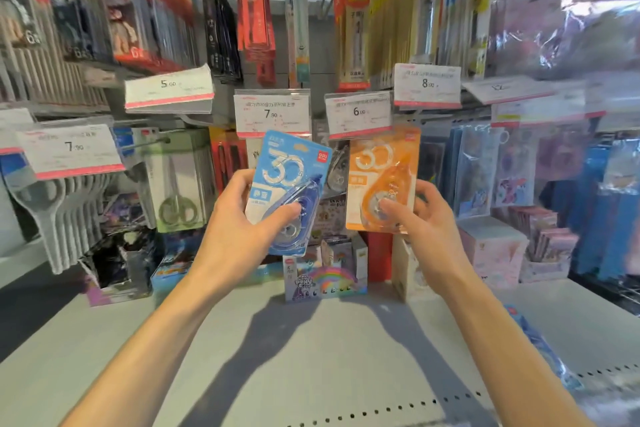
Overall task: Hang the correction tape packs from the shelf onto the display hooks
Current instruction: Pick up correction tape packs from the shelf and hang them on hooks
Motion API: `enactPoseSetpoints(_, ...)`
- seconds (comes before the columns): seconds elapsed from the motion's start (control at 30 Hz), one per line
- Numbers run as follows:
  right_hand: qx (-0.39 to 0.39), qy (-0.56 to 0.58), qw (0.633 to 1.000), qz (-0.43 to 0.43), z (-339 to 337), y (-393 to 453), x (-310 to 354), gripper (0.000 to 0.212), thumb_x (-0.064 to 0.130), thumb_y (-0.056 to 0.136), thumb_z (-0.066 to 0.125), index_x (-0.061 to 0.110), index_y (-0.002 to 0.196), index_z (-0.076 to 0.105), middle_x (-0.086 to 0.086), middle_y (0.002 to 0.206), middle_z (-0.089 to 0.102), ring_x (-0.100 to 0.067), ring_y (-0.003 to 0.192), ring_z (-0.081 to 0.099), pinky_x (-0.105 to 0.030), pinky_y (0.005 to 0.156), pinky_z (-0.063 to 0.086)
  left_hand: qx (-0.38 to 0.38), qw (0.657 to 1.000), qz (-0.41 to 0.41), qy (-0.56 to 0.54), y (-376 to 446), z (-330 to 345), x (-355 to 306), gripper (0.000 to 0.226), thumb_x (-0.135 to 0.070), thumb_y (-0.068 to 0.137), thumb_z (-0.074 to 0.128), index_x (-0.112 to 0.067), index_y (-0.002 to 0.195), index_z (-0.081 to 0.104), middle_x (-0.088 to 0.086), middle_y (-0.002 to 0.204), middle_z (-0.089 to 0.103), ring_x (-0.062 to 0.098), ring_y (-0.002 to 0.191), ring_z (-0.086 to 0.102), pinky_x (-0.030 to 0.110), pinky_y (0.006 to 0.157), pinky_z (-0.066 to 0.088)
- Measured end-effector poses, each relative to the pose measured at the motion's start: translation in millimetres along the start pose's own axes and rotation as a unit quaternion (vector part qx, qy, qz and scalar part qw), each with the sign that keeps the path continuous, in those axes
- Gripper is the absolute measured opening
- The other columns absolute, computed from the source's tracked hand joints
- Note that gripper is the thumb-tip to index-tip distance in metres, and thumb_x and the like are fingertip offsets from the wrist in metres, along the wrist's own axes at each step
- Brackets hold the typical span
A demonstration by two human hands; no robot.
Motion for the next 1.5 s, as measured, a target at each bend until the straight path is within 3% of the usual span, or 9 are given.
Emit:
enactPoseSetpoints(0.23,0.02,0.042,0.998,-0.038,-7,-4,26,0.035,0.019,0.091,0.077,0.021,0.122,0.059,0.003,0.106,0.081,-0.016,0.095,0.078,-0.02,0.07,0.059,0.002,1.0,0.029,0.01,7,-1,-10,0.039,-0.028,0.085,0.082,-0.042,0.11,0.055,-0.027,0.109,0.073,-0.004,0.098,0.072,0.011,0.074,0.052)
enactPoseSetpoints(0.4,0.032,0.036,0.997,-0.056,-11,1,32,0.039,0.021,0.088,0.078,0.022,0.123,0.059,0.001,0.11,0.08,-0.018,0.099,0.078,-0.026,0.079,0.062,-0.003,0.999,0.049,-0.002,21,8,-24,0.04,-0.039,0.079,0.08,-0.046,0.111,0.056,-0.019,0.116,0.074,0.001,0.105,0.071,0.033,0.09,0.056)
enactPoseSetpoints(0.63,0.04,-0.006,0.999,-0.034,-28,5,11,0.035,0.016,0.088,0.079,0.022,0.118,0.061,0.001,0.103,0.081,-0.019,0.094,0.078,-0.028,0.077,0.061,-0.01,0.998,0.06,-0.019,33,7,-31,0.043,-0.041,0.079,0.08,-0.046,0.114,0.056,-0.021,0.116,0.074,0.004,0.107,0.072,0.042,0.093,0.058)
enactPoseSetpoints(0.87,0.093,-0.063,0.993,-0.039,-2,31,7,0.029,0.013,0.093,0.074,0.026,0.116,0.061,0.008,0.101,0.081,-0.011,0.094,0.077,-0.02,0.077,0.059,-0.012,0.997,0.07,-0.023,36,4,-31,0.044,-0.041,0.079,0.08,-0.041,0.117,0.058,-0.021,0.115,0.075,0.004,0.107,0.073,0.035,0.088,0.056)
enactPoseSetpoints(0.97,0.1,-0.064,0.992,-0.041,7,44,8,0.028,0.017,0.094,0.074,0.029,0.116,0.062,0.01,0.105,0.08,-0.011,0.098,0.077,-0.026,0.084,0.058,-0.012,0.997,0.068,-0.025,38,2,-30,0.045,-0.043,0.078,0.08,-0.04,0.117,0.058,-0.02,0.116,0.075,0.004,0.107,0.073,0.035,0.088,0.055)
enactPoseSetpoints(1.1,0.092,-0.074,0.992,-0.035,10,55,4,0.035,0.027,0.092,0.075,0.032,0.123,0.06,0.012,0.108,0.08,-0.008,0.102,0.075,-0.037,0.096,0.056,-0.008,0.997,0.068,-0.031,39,3,-27,0.046,-0.043,0.078,0.08,-0.038,0.118,0.057,-0.019,0.116,0.075,0.005,0.106,0.074,0.033,0.087,0.055)
enactPoseSetpoints(1.27,0.08,-0.107,0.991,-0.029,11,62,1,0.046,0.039,0.087,0.074,0.024,0.129,0.061,0.013,0.11,0.078,-0.004,0.105,0.072,-0.038,0.101,0.054,-0.003,0.997,0.071,-0.03,42,4,-25,0.047,-0.044,0.077,0.079,-0.039,0.119,0.057,-0.019,0.118,0.075,0.005,0.107,0.073,0.03,0.087,0.056)
enactPoseSetpoints(1.4,0.08,-0.119,0.989,-0.027,13,66,-5,0.051,0.048,0.077,0.073,0.032,0.125,0.064,0.019,0.106,0.077,-0.001,0.103,0.071,-0.037,0.099,0.054,-0.003,0.997,0.074,-0.023,44,3,-25,0.044,-0.041,0.079,0.079,-0.039,0.118,0.057,-0.018,0.117,0.075,0.005,0.106,0.074,0.02,0.083,0.058)
enactPoseSetpoints(1.5,0.072,-0.118,0.99,-0.03,16,71,-12,0.065,0.052,0.074,0.071,0.032,0.134,0.06,0.014,0.121,0.073,-0.006,0.115,0.067,-0.038,0.104,0.051,-0.005,0.997,0.073,-0.02,45,3,-23,0.045,-0.039,0.081,0.079,-0.038,0.12,0.057,-0.018,0.118,0.075,0.005,0.106,0.074,0.02,0.086,0.058)
Point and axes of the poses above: each hand's wrist, its own y-axis towards the middle knuckle, its own z-axis out of the palm, x = y × z, the point moved 3 cm from there along y, towards the middle knuckle
